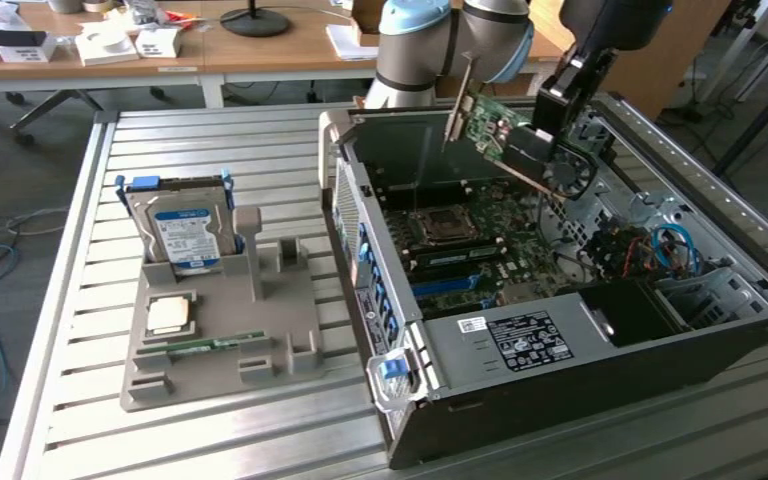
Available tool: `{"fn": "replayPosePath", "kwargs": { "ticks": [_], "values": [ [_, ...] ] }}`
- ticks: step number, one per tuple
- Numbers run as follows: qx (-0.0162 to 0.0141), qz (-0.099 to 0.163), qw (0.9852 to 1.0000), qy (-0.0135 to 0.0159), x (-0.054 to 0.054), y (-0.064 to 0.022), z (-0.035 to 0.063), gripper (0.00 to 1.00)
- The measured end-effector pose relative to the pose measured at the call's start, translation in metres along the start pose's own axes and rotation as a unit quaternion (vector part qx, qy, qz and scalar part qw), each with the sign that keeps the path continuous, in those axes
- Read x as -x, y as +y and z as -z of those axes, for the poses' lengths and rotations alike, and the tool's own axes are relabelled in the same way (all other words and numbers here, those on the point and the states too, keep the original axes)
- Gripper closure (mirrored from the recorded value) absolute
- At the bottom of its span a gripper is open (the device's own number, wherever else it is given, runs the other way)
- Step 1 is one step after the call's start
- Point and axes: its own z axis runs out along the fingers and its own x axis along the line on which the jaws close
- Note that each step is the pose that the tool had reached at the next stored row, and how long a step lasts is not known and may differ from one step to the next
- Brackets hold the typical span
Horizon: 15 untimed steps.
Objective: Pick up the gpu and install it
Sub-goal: 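Insert the gpu into the slot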
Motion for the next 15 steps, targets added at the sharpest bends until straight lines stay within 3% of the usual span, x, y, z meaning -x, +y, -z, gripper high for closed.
{"fn": "replayPosePath", "kwargs": {
  "ticks": [4,8,12,15],
  "values": [
    [0.0005,0.033,0.9994,0.0016,0.0,0.0,-0.0004,0.74],
    [0.0009,0.066,0.9978,0.0031,0.0,0.0,-0.0008,0.74],
    [0.0014,0.098,0.9951,0.0047,0.0,-0.0001,-0.0013,0.74],
    [0.0018,0.125,0.9921,0.0059,0.0,-0.0001,-0.0016,0.74]
  ]
}}
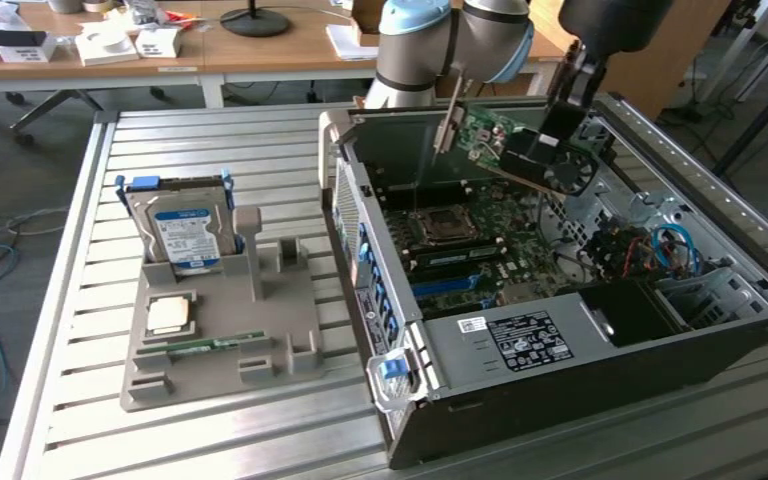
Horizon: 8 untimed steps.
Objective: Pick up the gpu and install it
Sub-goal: 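Insert the gpu into the slot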
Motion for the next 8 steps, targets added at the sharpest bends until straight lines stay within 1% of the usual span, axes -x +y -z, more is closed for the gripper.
{"fn": "replayPosePath", "kwargs": {
  "ticks": [2,4,6,8],
  "values": [
    [0.0003,0.018,0.9998,0.0008,0.0,0.0,-0.0002,0.74],
    [0.0005,0.035,0.9994,0.0016,0.0,0.0,-0.0005,0.74],
    [0.0008,0.053,0.9986,0.0024,0.0,0.0,-0.0008,0.74],
    [0.0011,0.071,0.9974,0.0033,0.0,0.0,-0.001,0.74]
  ]
}}
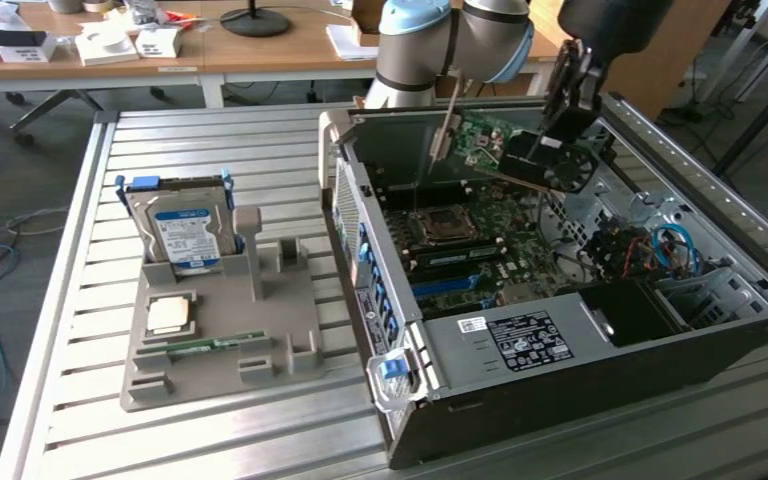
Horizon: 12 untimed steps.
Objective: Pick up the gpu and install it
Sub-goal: 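Insert the gpu into the slot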
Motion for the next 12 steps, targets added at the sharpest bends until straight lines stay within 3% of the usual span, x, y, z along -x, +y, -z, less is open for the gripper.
{"fn": "replayPosePath", "kwargs": {
  "ticks": [6,12],
  "values": [
    [0.0008,0.053,0.9986,0.0025,0.0,-0.0001,-0.0008,0.74],
    [0.0017,0.108,0.9942,0.005,0.0,-0.0001,-0.0018,0.74]
  ]
}}
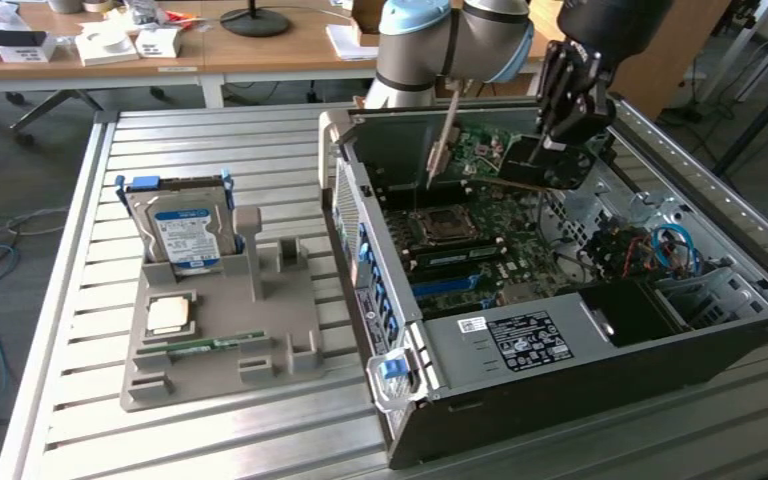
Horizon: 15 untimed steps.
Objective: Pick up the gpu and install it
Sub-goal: 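Insert the gpu into the slot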
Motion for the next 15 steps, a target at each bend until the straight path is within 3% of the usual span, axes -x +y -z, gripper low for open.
{"fn": "replayPosePath", "kwargs": {
  "ticks": [6,15],
  "values": [
    [0.0008,0.055,0.9985,0.0025,0.0,-0.0001,-0.0011,0.74],
    [0.0018,0.123,0.9924,0.0056,0.0002,-0.0001,-0.0023,0.74]
  ]
}}
